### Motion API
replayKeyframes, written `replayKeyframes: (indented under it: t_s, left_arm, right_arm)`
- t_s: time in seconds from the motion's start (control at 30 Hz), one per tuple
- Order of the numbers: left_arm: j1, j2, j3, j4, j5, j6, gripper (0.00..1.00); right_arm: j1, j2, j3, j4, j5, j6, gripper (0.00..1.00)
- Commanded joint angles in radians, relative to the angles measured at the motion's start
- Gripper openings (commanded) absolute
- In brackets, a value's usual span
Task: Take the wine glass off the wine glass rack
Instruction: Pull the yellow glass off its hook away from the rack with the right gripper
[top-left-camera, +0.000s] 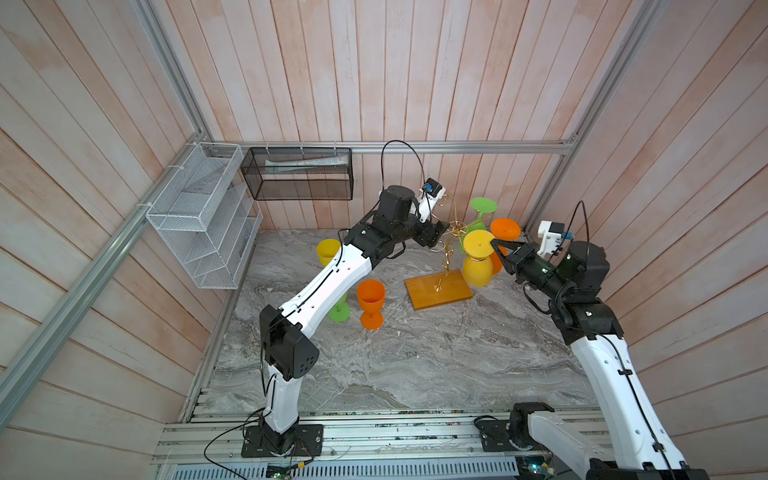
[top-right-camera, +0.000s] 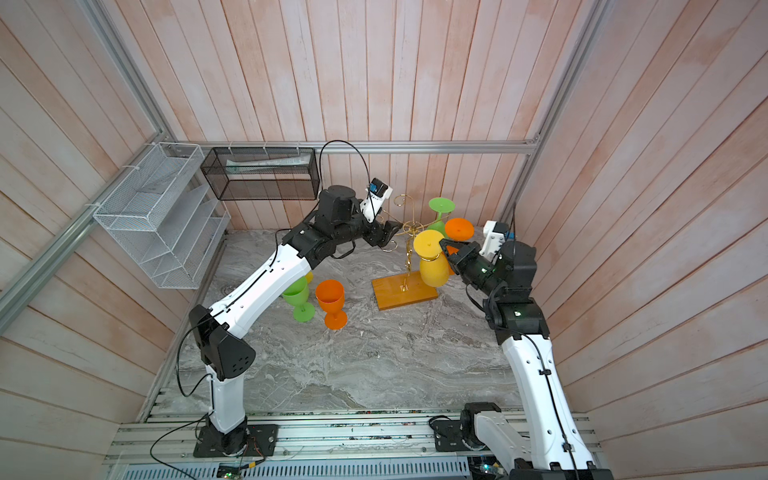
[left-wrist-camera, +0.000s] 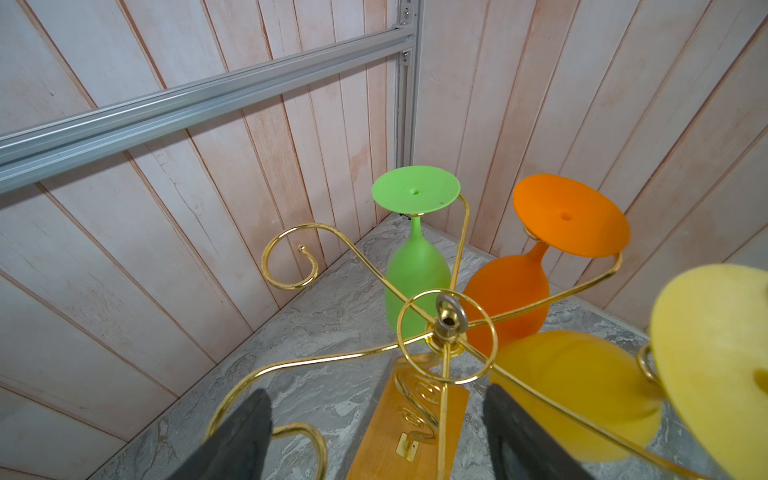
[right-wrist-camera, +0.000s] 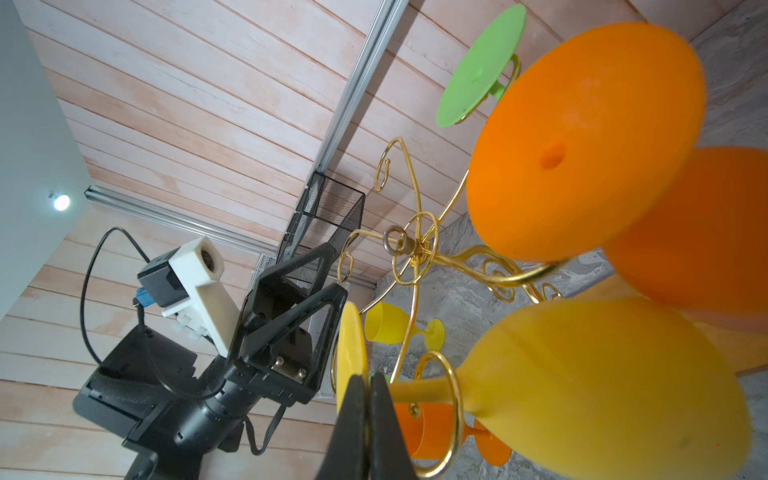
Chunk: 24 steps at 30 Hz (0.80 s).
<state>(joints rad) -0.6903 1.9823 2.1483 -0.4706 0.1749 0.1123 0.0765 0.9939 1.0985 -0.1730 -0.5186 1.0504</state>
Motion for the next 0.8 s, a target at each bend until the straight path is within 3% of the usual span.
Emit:
replayKeyframes:
  t_s: [0.0, 0.77]
  left_arm:
    - [-0.003, -0.028, -0.017, 0.023, -0.003, 0.007, 0.82]
    - [-0.014, -0.057, -0.061, 0.03, -0.014, 0.007, 0.82]
  right_arm:
    - [0.035, 0.014, 0.02, 0.007, 0.02, -0.012, 0.0]
    - [0.046, -0.051, 0.023, -0.051, 0.061, -0.033, 0.0]
